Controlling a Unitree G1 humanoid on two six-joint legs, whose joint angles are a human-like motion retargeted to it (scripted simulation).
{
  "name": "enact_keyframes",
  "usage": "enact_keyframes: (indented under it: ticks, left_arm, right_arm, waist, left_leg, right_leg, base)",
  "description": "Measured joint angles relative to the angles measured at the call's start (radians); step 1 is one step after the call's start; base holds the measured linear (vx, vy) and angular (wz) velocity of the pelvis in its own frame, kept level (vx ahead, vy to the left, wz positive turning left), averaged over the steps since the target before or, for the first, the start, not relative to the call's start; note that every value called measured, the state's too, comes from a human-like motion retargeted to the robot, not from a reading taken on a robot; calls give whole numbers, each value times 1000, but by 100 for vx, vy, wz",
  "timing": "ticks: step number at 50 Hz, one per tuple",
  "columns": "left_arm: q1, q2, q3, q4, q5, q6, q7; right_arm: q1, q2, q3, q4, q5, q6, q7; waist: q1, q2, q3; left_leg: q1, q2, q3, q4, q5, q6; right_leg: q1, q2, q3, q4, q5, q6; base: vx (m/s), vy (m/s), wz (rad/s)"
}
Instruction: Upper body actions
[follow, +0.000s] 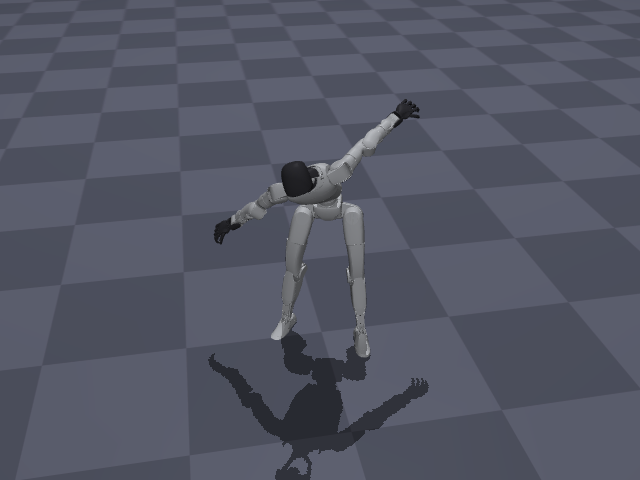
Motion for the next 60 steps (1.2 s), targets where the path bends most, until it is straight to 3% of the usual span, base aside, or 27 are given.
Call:
enact_keyframes:
  ticks: [9, 14, 20, 26, 32, 37, 43, 50, 54, 60]
  left_arm:
    - [-118, -114, 90, 82, -99, 3, -29]
    - [-215, -103, 46, 142, -158, 0, -13]
    - [-430, -50, -126, 208, -252, -17, 8]
    - [-605, 22, -336, 209, -309, -40, 61]
    - [-632, 18, -348, 209, -419, -65, 87]
    - [-630, 5, -365, 209, -461, -105, 122]
    - [-688, 6, -353, 209, -474, -101, 159]
    - [-940, 24, -506, 139, -325, -80, -20]
    - [-1055, 48, -587, 57, -226, -60, -69]
    - [-1176, 126, -695, -21, -134, -36, -75]
  right_arm:
    - [89, -64, -206, -63, 40, 15, 76]
    - [64, -38, -283, -77, 67, 45, 117]
    - [-22, -57, -336, -92, 126, 109, 122]
    - [-154, -145, -263, -131, 108, 209, 117]
    - [-311, -140, -104, -230, 38, 229, 192]
    - [-304, -123, -84, -233, 54, 209, 158]
    - [-90, -71, -233, -211, 120, 154, 146]
    - [266, 49, -472, -236, 163, 65, 117]
    - [405, 131, -518, -235, 146, 20, 89]
    - [486, 302, -464, -212, 199, -43, 95]
  waist:
    - [351, 236, 0]
    - [615, 236, 0]
    - [959, 236, 0]
    - [1157, 236, 0]
    - [1129, 236, 0]
    - [1068, 236, 0]
    - [959, 236, 0]
    - [783, 236, 0]
    - [636, 129, 0]
    - [350, -162, 0]
  left_leg:
    - [-136, -138, -118, -24, 54, 12]
    - [-249, -185, -117, -24, 73, 16]
    - [-426, -183, -129, -24, 90, 18]
    - [-573, -150, -132, -24, 93, 9]
    - [-614, -117, -142, -24, 93, 5]
    - [-571, -99, -140, -24, 91, 2]
    - [-449, -83, -137, -24, 85, 0]
    - [-279, -42, -133, -24, 62, 11]
    - [-241, 2, -103, -24, 52, 8]
    - [-191, 61, -6, -24, 11, 5]
  right_leg:
    - [-17, -96, -86, -19, 0, 24]
    - [-117, -134, -83, -14, 19, 31]
    - [-312, -133, -63, 18, 29, 26]
    - [-472, -101, -45, 38, 16, 21]
    - [-517, -63, -45, 12, 35, 4]
    - [-489, -45, -39, 13, 37, -11]
    - [-381, -30, -40, 13, 29, -17]
    - [-245, 7, -53, 19, 24, -29]
    - [-240, 39, -37, 11, 41, -37]
    - [-296, 78, 46, 12, 73, -40]
  base:
    - [37, -48, 117]
    - [36, -77, 60]
    - [36, -81, 18]
    - [12, -32, -7]
    - [-9, 11, -31]
    - [-26, 1, -28]
    - [-40, -1, -20]
    - [-56, 17, -47]
    - [-62, 31, -82]
    - [-57, 38, -120]
